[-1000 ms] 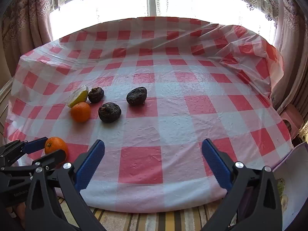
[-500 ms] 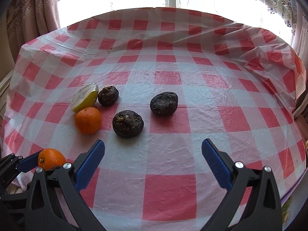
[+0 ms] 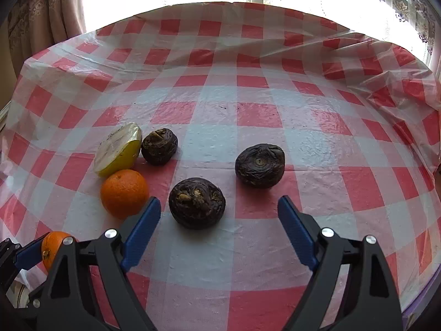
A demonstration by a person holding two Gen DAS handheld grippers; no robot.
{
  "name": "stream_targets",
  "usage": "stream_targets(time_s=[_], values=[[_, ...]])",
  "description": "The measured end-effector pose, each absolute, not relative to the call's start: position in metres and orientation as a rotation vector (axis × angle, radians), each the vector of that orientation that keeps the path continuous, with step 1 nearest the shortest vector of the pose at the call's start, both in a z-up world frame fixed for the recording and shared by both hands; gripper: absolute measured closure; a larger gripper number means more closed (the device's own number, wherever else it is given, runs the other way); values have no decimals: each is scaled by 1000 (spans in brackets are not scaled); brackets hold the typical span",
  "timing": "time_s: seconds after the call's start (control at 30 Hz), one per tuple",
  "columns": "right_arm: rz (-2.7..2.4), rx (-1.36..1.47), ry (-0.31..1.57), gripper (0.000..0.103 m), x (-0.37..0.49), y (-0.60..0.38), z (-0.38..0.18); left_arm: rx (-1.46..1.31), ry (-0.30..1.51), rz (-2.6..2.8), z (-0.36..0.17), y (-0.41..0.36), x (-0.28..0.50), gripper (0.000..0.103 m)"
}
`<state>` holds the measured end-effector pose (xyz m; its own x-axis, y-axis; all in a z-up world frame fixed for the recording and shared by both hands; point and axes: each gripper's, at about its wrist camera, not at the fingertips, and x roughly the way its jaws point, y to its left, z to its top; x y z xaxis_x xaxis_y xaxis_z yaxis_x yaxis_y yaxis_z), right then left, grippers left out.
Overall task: Organize fruits
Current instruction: 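Grasp an orange with the left tool while the right tool grasps a dark dried fruit, then carry the orange and dried fruit over the white box with both tools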
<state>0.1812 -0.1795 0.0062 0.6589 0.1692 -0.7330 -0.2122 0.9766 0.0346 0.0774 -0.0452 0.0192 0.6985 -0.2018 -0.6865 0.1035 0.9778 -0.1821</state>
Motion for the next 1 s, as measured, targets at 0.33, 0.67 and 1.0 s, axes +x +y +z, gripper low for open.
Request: stream_targets(time_s=[0.33,0.67,1.0], values=[[228,-78,840,39,184,-174,3,-130,782,-171,18,-46,78,60],[240,-79,829,61,173,-175,5,-122,772,-166,18,-48,75,60],[220,-82,799,61,147,-185,14,-95,751,-151,22,-51,68,60]])
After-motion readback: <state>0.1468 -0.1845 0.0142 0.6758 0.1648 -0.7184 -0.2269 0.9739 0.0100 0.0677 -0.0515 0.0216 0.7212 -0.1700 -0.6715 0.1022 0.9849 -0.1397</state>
